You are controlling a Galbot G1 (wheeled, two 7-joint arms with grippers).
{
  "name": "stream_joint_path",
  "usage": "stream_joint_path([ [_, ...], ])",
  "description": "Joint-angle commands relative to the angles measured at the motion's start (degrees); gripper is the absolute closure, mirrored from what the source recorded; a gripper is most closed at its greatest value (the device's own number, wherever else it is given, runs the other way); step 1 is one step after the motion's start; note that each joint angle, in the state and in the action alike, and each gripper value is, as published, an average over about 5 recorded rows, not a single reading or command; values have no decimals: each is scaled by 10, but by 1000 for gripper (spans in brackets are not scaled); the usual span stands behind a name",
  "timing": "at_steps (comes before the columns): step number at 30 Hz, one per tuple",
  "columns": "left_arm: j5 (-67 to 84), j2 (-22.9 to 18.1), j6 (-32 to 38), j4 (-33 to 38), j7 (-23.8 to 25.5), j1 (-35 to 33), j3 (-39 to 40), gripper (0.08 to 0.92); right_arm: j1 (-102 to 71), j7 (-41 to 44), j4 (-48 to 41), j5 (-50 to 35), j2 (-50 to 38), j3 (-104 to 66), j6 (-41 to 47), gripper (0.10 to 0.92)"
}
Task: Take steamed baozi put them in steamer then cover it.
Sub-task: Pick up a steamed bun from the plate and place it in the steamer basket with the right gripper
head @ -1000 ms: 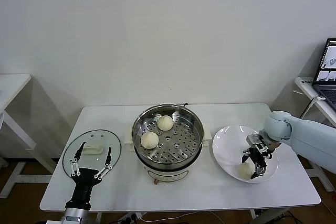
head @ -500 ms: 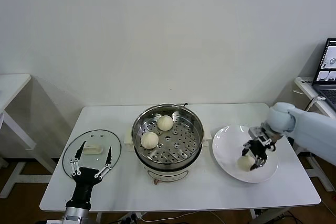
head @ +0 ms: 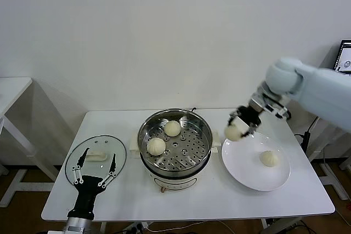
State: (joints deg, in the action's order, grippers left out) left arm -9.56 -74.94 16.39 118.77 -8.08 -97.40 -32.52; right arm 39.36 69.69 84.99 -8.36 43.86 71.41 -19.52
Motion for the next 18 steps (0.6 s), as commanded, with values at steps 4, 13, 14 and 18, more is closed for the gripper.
stream_joint_path([
  [4, 0, 0, 3, 0, 0, 1, -1, 177, 42, -24, 79, 75, 152, 12, -155, 381],
  [13, 1, 0, 6, 0, -1, 2, 1, 177, -56, -41, 63, 190, 192, 4, -219, 380],
  [14, 1, 0, 6, 0, -1, 2, 1, 177, -65, -42, 59, 200, 195, 2, -225, 380],
  [18, 1, -1, 6, 0, -1, 4, 4, 177, -93, -45, 43, 229, 208, -4, -239, 380],
])
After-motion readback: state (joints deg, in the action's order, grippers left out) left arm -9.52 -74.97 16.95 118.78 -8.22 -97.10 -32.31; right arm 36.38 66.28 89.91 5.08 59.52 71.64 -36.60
